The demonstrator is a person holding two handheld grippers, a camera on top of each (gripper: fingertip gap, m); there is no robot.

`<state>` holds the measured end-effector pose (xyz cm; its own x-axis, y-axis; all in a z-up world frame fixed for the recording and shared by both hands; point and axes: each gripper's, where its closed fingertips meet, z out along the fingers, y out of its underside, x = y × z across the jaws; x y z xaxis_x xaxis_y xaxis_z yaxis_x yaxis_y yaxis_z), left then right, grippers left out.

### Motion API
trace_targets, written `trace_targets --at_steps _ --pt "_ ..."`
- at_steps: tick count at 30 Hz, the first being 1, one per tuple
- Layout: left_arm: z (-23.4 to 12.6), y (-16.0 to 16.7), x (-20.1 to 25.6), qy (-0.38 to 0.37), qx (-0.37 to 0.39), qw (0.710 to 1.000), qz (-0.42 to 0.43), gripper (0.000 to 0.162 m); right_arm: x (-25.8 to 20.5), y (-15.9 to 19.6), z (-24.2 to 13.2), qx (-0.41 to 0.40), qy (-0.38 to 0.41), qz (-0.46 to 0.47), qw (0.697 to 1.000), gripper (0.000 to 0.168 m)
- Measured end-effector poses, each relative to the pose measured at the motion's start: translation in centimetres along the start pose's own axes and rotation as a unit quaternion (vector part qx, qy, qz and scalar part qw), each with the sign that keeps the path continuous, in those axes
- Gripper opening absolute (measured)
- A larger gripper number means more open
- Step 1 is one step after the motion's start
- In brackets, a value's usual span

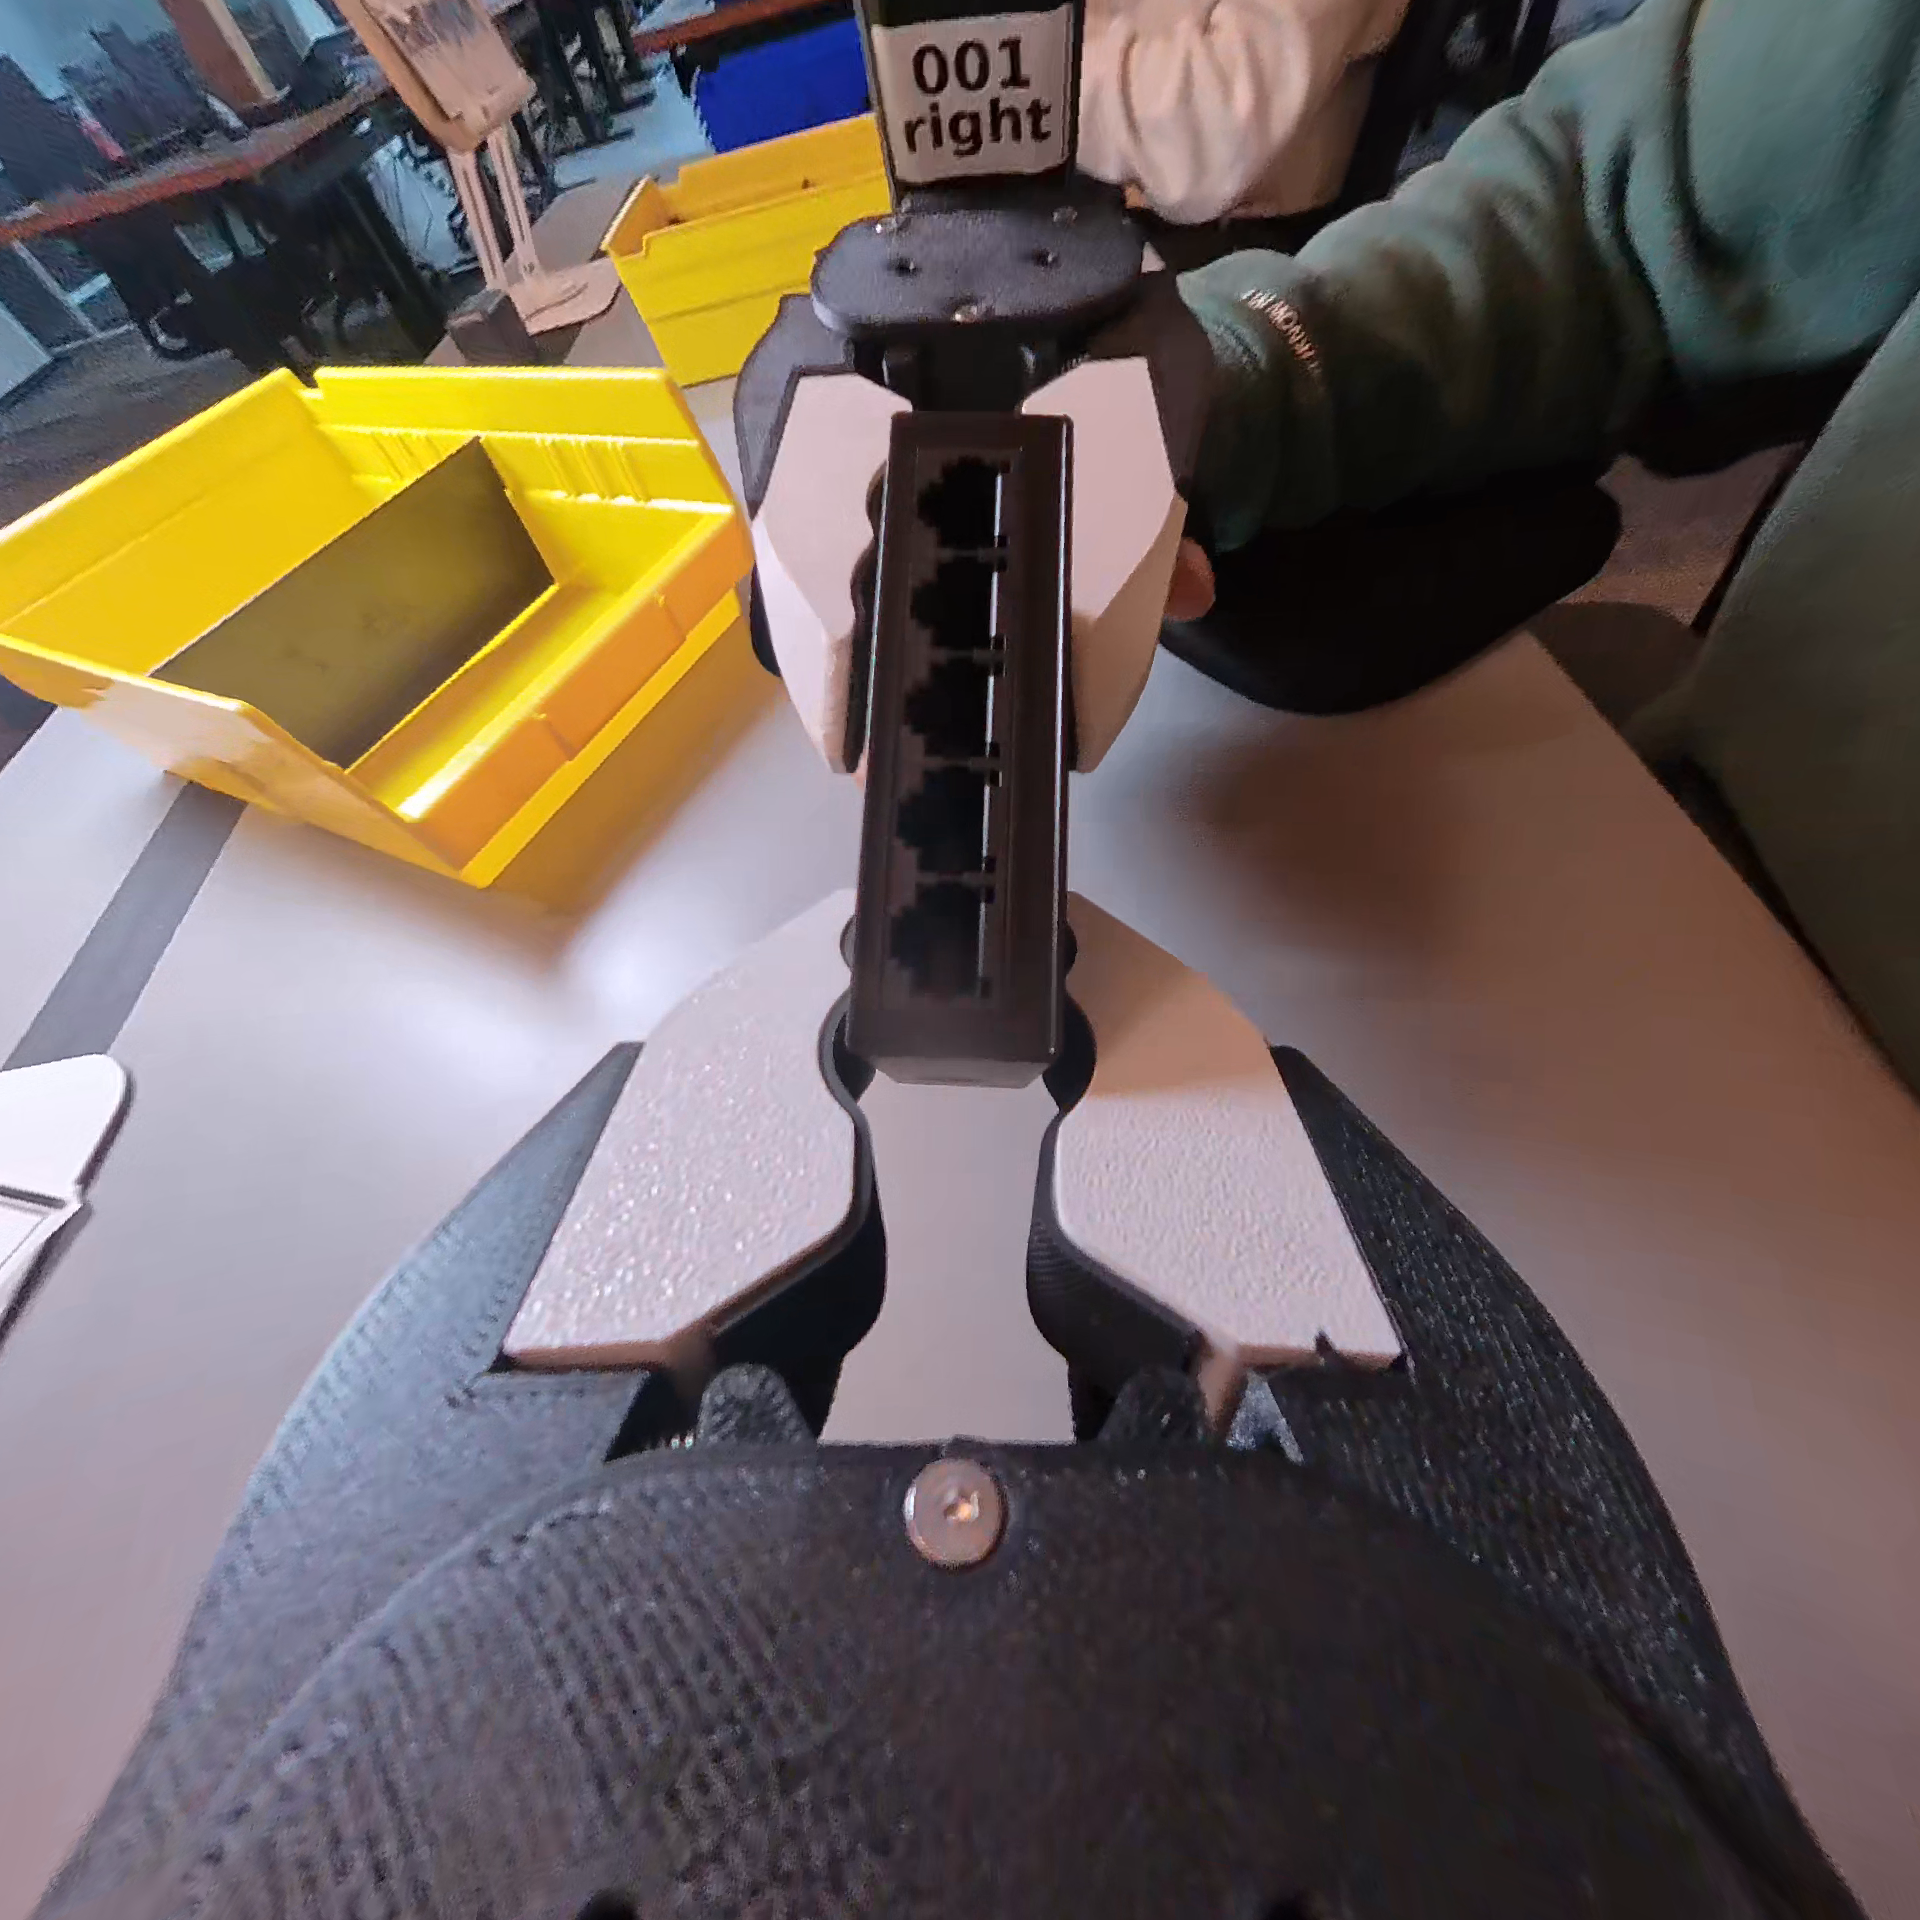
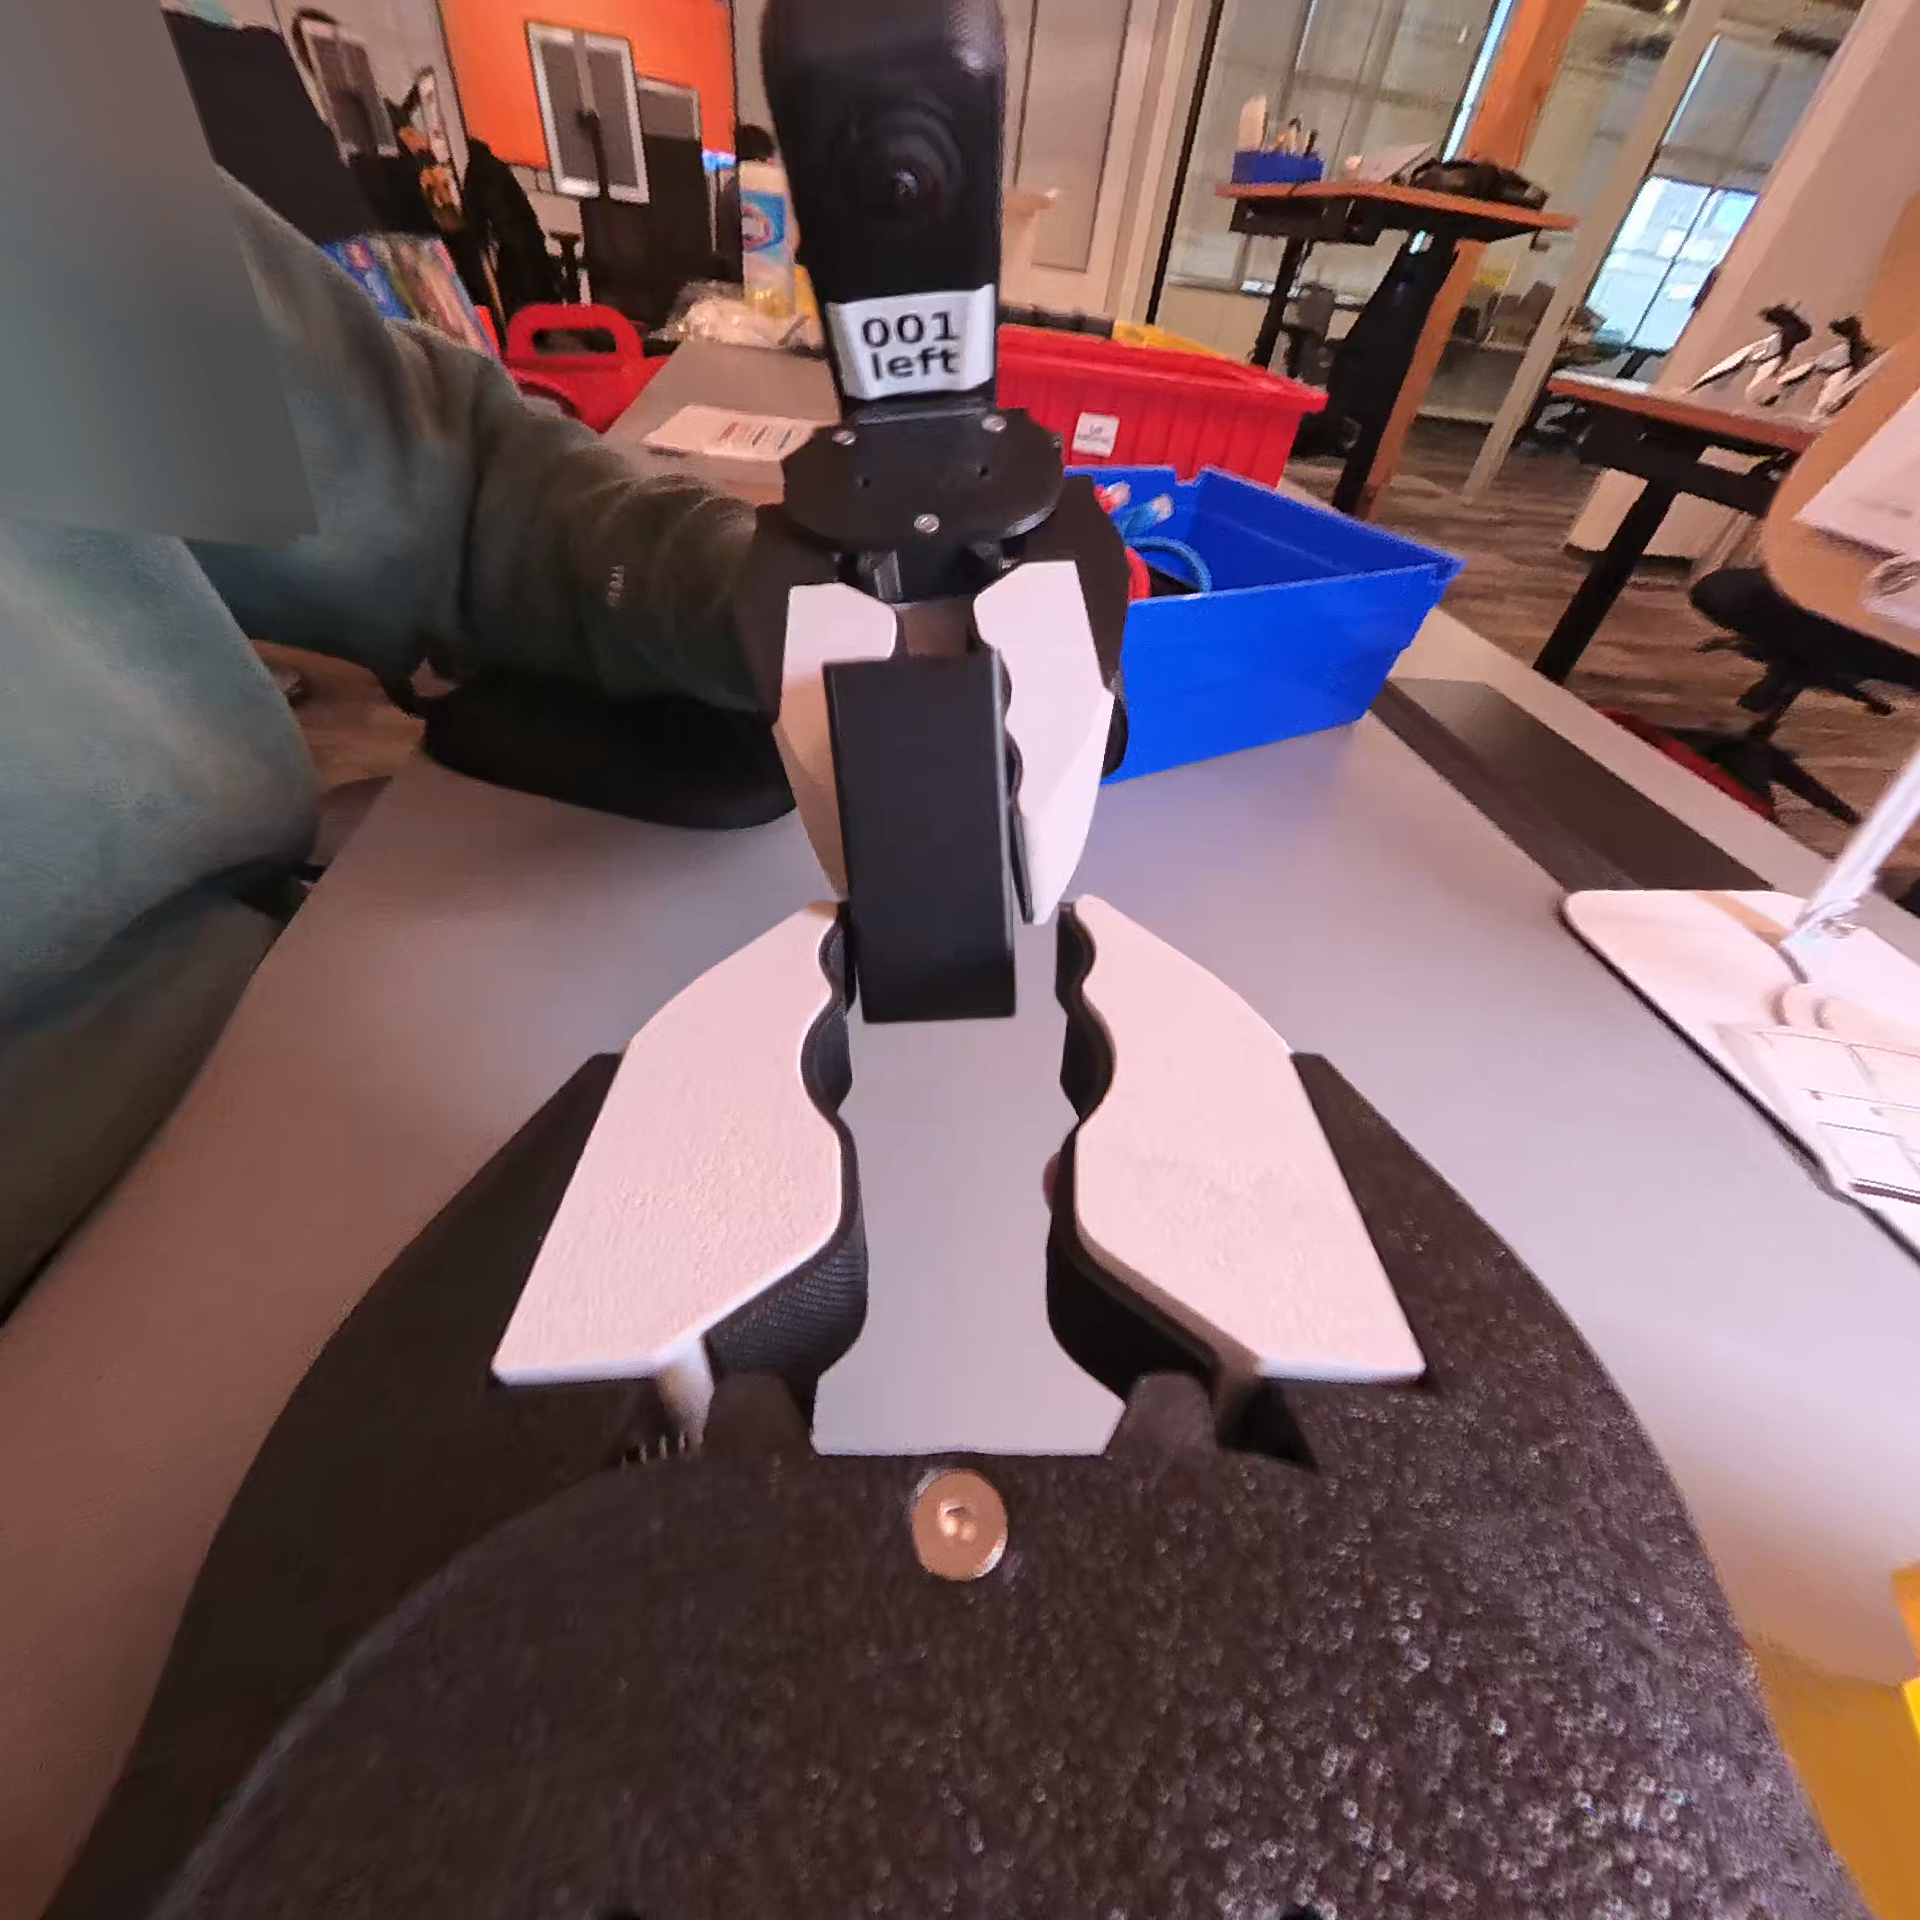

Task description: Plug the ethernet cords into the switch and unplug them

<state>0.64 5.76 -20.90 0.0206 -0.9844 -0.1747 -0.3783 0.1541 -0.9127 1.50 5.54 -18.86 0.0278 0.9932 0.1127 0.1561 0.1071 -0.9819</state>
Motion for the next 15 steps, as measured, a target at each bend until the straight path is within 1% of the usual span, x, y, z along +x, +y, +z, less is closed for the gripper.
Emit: trace_targets --at_steps 4,6,10,13,15 --pt "0.7 0.8 1.1 0.024 0.008 1.000 -0.004 0.029 -1.4 1.0 1.4 -0.037 -0.011 -0.036 0.999 0.031" --pt "1.0 0.9 1.6 0.033 0.013 0.999 -0.008 0.029 -1.8 1.3 2.0 -0.049 0.000 -0.050 0.998 0.031" --pt "1.0 1.6 1.8 0.030 0.007 0.999 -0.013 0.030 -1.9 2.1 2.3 -0.065 0.012 -0.054 0.996 0.030" --pt "1.3 2.1 1.9 0.027 -0.006 1.000 -0.008 0.030 -2.1 2.3 2.6 -0.064 0.009 -0.046 0.997 0.031" --pt "1.4 2.2 1.9 0.021 -0.013 1.000 0.006 0.030 -2.1 2.4 2.5 -0.069 0.009 -0.059 0.996 0.030"
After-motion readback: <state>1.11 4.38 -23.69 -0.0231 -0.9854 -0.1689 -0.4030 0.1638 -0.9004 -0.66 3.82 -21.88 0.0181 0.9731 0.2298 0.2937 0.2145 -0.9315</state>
